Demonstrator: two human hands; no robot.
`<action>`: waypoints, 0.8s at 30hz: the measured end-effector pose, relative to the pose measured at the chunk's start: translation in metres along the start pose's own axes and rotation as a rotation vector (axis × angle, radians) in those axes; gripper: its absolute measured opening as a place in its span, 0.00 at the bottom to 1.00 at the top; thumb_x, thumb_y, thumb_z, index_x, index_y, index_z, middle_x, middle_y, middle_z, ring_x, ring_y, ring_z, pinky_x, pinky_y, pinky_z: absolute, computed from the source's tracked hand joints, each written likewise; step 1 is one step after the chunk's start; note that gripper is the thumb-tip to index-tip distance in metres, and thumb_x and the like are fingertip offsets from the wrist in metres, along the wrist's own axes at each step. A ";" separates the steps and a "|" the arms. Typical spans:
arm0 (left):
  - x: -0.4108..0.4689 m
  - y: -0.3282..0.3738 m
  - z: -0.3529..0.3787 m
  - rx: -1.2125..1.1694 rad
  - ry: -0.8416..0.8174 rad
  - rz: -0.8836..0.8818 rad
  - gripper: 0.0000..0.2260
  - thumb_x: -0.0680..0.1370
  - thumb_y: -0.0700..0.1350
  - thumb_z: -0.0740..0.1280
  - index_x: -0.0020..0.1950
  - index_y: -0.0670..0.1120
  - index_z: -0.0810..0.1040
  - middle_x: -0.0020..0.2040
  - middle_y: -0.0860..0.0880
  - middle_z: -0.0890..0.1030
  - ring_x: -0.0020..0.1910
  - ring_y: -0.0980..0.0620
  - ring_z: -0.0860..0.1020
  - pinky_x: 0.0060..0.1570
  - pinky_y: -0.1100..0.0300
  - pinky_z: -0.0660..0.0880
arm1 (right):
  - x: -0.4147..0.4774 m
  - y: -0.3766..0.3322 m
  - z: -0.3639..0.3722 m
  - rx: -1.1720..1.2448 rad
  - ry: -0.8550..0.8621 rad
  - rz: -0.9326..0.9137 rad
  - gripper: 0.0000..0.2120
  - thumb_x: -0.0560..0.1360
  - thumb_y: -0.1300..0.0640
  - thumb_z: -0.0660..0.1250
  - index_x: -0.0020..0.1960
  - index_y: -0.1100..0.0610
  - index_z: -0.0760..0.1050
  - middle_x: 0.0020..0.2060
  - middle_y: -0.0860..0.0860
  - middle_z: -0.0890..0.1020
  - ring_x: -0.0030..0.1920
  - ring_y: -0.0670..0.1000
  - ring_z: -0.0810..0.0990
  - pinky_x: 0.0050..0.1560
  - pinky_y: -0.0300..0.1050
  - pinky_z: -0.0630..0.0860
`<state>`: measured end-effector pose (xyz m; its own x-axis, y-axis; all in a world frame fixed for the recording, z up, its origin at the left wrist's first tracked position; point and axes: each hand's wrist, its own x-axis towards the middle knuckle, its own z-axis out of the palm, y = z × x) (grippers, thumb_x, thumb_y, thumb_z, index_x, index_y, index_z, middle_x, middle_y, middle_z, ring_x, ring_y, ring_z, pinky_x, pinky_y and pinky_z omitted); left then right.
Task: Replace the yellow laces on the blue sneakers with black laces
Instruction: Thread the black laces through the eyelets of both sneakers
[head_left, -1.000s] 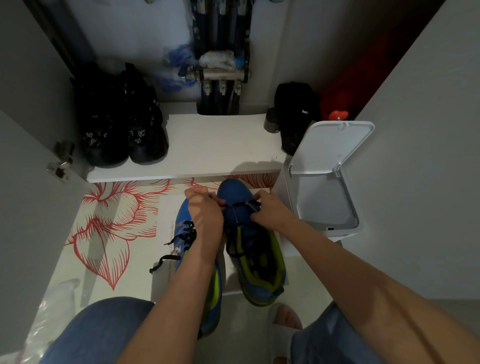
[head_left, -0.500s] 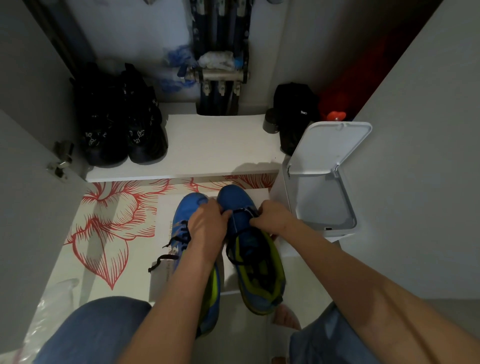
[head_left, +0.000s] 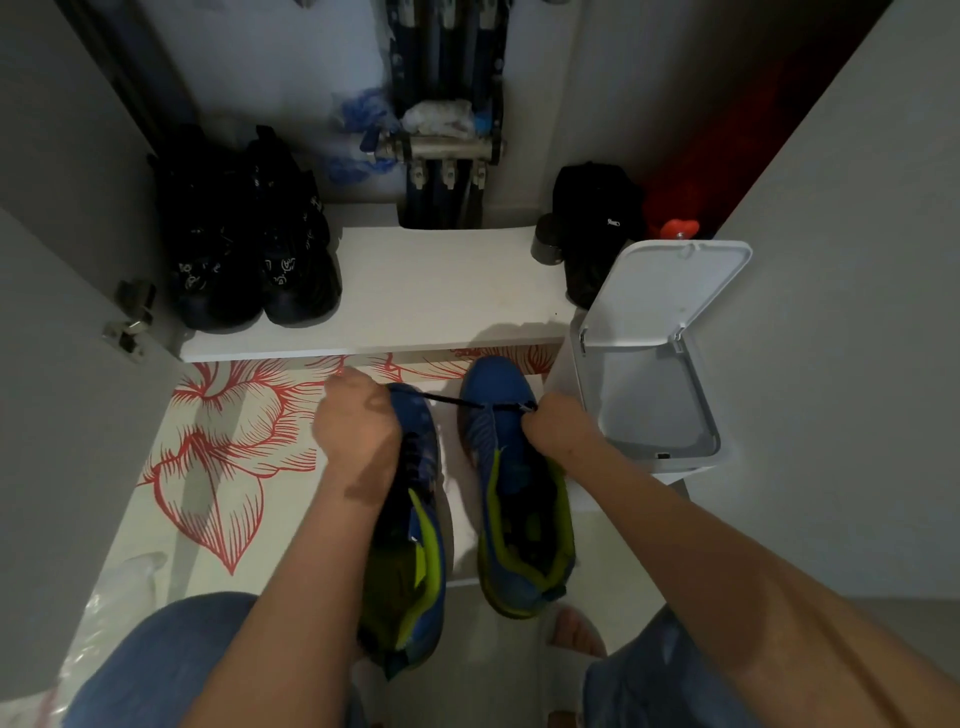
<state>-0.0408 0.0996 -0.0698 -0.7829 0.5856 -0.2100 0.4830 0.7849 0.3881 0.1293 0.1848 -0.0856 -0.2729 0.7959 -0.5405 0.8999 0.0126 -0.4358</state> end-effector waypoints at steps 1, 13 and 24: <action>0.003 -0.001 -0.007 -0.056 0.031 -0.014 0.12 0.79 0.38 0.57 0.57 0.33 0.74 0.55 0.35 0.77 0.53 0.36 0.78 0.49 0.49 0.74 | 0.000 0.001 -0.002 0.002 -0.008 -0.003 0.16 0.79 0.59 0.57 0.32 0.56 0.62 0.32 0.51 0.69 0.41 0.52 0.72 0.31 0.40 0.66; -0.021 0.019 0.032 -0.106 -0.198 0.405 0.18 0.79 0.42 0.62 0.70 0.51 0.71 0.69 0.50 0.70 0.63 0.48 0.73 0.58 0.58 0.70 | -0.009 -0.004 -0.003 -0.179 -0.043 -0.088 0.10 0.79 0.58 0.59 0.54 0.64 0.72 0.47 0.58 0.77 0.45 0.54 0.75 0.38 0.42 0.70; -0.021 0.025 0.045 0.020 -0.187 0.394 0.11 0.81 0.45 0.60 0.59 0.47 0.79 0.54 0.45 0.80 0.52 0.46 0.79 0.46 0.57 0.74 | -0.010 -0.003 -0.002 -0.174 -0.047 -0.095 0.11 0.78 0.57 0.61 0.55 0.64 0.72 0.45 0.58 0.75 0.43 0.53 0.74 0.35 0.41 0.69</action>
<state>0.0055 0.1163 -0.0957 -0.4542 0.8661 -0.2088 0.7393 0.4972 0.4540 0.1300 0.1782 -0.0770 -0.3713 0.7569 -0.5378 0.9135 0.1940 -0.3576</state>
